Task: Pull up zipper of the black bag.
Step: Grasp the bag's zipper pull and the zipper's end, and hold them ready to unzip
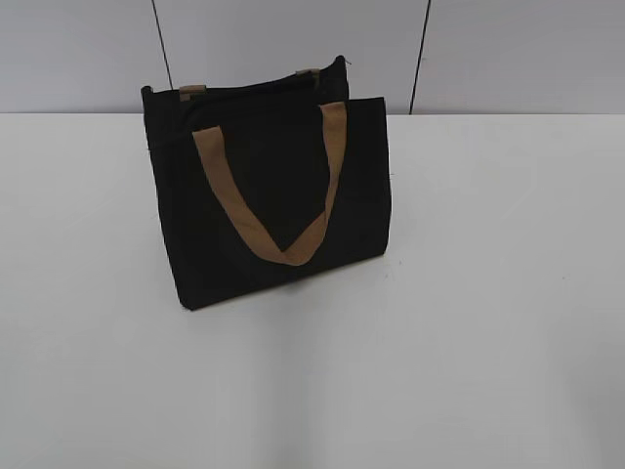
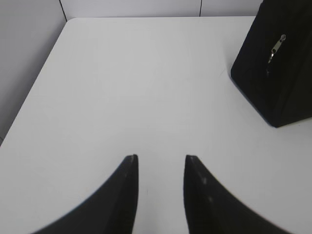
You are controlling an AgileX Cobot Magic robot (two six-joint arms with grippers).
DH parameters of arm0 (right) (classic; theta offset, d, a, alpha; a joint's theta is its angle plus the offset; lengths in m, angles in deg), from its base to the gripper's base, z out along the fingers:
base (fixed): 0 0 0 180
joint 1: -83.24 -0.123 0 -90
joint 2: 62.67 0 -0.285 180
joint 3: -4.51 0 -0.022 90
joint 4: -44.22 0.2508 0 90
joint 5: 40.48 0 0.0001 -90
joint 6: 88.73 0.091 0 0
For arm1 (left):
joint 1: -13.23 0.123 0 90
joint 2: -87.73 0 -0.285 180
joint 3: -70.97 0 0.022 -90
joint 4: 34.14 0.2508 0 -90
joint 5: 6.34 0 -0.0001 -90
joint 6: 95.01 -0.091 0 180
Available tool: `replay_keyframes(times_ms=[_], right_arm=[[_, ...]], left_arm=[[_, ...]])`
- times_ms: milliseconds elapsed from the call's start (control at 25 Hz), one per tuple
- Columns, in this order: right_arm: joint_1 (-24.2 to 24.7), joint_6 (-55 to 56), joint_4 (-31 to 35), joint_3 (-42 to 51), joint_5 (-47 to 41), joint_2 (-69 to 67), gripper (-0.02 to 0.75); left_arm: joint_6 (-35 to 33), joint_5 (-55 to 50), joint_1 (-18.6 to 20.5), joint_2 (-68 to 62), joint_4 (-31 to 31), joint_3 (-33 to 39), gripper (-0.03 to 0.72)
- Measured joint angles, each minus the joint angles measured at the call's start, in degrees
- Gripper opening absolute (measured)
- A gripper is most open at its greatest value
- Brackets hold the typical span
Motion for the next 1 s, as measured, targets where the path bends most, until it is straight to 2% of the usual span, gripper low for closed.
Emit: replay_keyframes(times_ms=[1000], right_arm=[[0.0, 0.0, 0.1, 0.0, 0.0, 0.0, 0.323]], left_arm=[[0.0, 0.0, 0.0, 0.0, 0.0, 0.0, 0.24]])
